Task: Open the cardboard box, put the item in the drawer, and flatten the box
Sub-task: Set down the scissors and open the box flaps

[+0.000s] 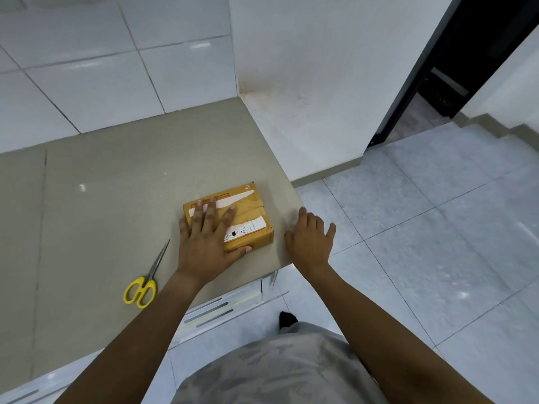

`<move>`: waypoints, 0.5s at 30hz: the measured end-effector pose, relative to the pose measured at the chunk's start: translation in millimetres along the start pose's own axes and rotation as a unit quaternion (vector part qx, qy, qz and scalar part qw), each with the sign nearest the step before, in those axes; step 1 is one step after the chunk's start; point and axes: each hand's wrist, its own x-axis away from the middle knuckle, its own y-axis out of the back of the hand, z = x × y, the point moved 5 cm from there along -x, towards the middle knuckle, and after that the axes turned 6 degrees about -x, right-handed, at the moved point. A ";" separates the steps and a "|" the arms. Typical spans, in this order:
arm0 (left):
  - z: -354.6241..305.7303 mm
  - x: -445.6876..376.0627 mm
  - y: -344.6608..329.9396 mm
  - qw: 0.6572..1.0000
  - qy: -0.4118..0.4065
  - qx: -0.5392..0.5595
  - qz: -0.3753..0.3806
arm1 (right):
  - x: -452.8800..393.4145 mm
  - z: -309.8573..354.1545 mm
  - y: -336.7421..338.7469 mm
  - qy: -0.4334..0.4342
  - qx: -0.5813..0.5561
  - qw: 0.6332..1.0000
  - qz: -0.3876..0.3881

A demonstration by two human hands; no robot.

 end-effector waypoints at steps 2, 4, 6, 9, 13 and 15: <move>0.5 0.1 -0.7 1.000 0.000 -0.005 0.005 | 0.6 -1.7 -2.3 -0.002 0.002 1.000 0.011; -0.2 0.1 1.0 1.000 0.000 -0.009 0.010 | -0.1 -2.9 -3.4 0.001 0.001 1.000 0.023; -1.7 0.8 2.8 1.000 0.001 -0.015 0.013 | 1.2 0.0 -3.2 0.008 -0.001 0.999 0.034; -3.4 4.1 6.2 0.998 0.056 -0.028 0.028 | 10.4 17.2 2.0 0.040 -0.006 0.999 0.019; -8.8 9.7 29.0 0.982 0.155 -0.070 0.085 | 32.1 50.2 24.1 0.055 -0.203 0.977 -0.026; -8.0 2.9 45.9 0.978 0.173 -0.066 0.092 | 42.0 66.7 33.3 0.047 -0.330 0.943 -0.004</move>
